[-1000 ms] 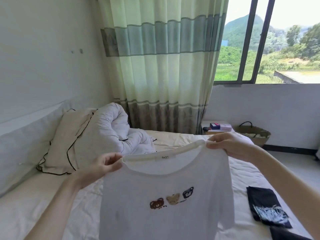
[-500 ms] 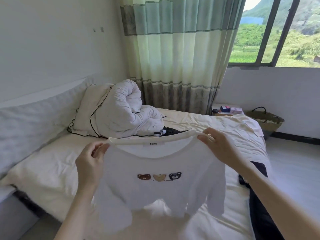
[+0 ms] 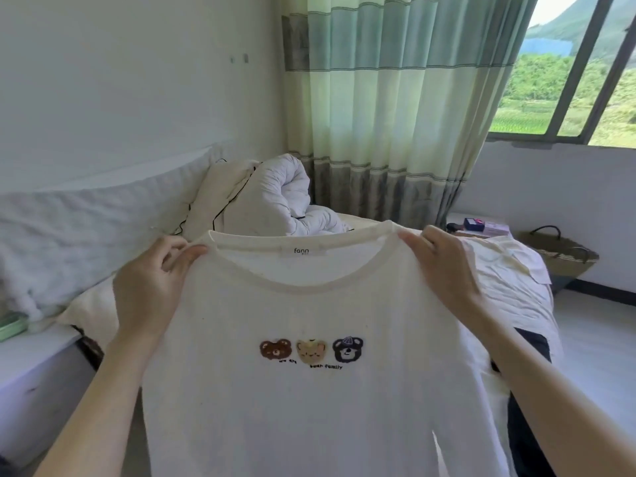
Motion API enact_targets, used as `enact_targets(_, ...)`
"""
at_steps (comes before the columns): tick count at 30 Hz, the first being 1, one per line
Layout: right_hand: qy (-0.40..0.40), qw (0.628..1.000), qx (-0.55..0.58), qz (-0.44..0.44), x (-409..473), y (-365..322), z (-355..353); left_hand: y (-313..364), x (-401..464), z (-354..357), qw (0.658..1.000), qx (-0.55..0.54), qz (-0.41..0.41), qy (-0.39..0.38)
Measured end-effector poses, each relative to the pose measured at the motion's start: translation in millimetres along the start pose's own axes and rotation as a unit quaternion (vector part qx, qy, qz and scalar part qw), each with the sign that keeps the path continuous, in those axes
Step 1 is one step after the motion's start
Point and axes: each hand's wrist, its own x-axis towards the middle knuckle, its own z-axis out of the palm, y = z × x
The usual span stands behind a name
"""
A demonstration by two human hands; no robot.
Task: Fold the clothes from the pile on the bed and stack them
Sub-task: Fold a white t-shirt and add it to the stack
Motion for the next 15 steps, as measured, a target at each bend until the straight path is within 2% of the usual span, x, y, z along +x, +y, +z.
enact_targets(4, -0.123, 0.991, 0.044, 0.038, -28, 16, 32, -51, -28, -16, 0.994, 0.026, 0.038, -0.098)
enact_targets(7, -0.184, 0.983, 0.017, 0.023, -48, 15, 60, -92, -44, -27, 0.988, 0.038, 0.001, -0.151)
enact_targets(12, -0.189, 0.981, -0.013, 0.051, -60, -6, 120, -148, -43, -31, 0.984, 0.038, -0.043, -0.171)
enact_targets(15, -0.152, 0.984, -0.063, 0.065, -55, -24, 157, -180, -22, -29, 0.983, 0.031, -0.033, -0.179)
